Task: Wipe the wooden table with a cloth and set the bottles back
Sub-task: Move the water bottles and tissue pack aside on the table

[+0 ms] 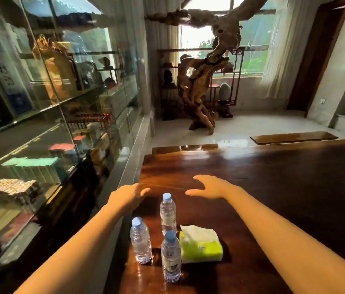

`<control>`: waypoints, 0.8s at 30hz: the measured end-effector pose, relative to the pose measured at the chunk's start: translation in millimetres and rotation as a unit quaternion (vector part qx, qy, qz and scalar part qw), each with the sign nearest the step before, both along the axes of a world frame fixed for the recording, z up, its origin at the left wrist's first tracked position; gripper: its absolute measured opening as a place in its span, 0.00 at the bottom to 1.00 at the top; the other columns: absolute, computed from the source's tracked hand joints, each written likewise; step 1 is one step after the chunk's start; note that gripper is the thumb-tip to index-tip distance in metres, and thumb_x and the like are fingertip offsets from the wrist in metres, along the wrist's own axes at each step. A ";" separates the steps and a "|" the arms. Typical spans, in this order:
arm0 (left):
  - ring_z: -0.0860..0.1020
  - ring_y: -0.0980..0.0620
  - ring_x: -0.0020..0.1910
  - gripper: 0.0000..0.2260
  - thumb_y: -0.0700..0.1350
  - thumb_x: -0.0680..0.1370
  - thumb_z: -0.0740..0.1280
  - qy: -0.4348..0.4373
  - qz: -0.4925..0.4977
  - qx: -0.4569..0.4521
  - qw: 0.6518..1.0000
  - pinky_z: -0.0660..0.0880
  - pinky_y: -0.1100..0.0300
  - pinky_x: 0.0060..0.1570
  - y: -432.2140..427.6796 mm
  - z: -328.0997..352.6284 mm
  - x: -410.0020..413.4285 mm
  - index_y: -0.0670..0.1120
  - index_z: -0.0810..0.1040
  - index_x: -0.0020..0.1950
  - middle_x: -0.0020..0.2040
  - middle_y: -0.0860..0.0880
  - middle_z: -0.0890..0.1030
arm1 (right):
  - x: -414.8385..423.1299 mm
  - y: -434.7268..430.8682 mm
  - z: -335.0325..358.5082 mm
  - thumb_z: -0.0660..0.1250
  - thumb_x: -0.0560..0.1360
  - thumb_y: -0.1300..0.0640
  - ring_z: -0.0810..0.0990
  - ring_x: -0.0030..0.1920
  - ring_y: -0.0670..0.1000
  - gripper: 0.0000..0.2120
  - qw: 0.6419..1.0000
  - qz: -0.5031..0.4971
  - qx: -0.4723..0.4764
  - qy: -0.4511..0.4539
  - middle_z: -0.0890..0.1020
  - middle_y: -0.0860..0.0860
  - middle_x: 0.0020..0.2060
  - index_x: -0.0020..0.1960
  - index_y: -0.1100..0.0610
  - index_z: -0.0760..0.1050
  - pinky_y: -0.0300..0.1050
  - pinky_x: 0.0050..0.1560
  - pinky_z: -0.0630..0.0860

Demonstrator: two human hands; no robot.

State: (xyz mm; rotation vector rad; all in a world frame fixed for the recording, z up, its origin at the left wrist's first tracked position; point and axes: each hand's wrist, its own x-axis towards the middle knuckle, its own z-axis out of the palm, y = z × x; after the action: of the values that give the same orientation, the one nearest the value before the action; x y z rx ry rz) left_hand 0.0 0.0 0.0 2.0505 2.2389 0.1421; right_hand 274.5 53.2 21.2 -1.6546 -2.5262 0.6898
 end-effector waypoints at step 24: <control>0.78 0.43 0.50 0.28 0.45 0.68 0.74 -0.232 0.044 -0.062 0.970 0.68 0.57 0.46 -52.1 -117.9 -10.1 0.44 0.66 0.64 0.57 0.44 0.78 | -23.3 -74.0 -153.5 0.71 0.66 0.37 0.66 0.70 0.55 0.45 0.991 0.052 -0.124 0.004 0.66 0.52 0.73 0.75 0.52 0.56 0.53 0.69 0.65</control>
State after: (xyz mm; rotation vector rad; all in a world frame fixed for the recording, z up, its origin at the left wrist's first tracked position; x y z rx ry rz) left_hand -10.1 -52.1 -117.9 1.6445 1.9875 0.4289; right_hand 251.2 -20.9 -132.3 -1.5896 -2.6280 1.0577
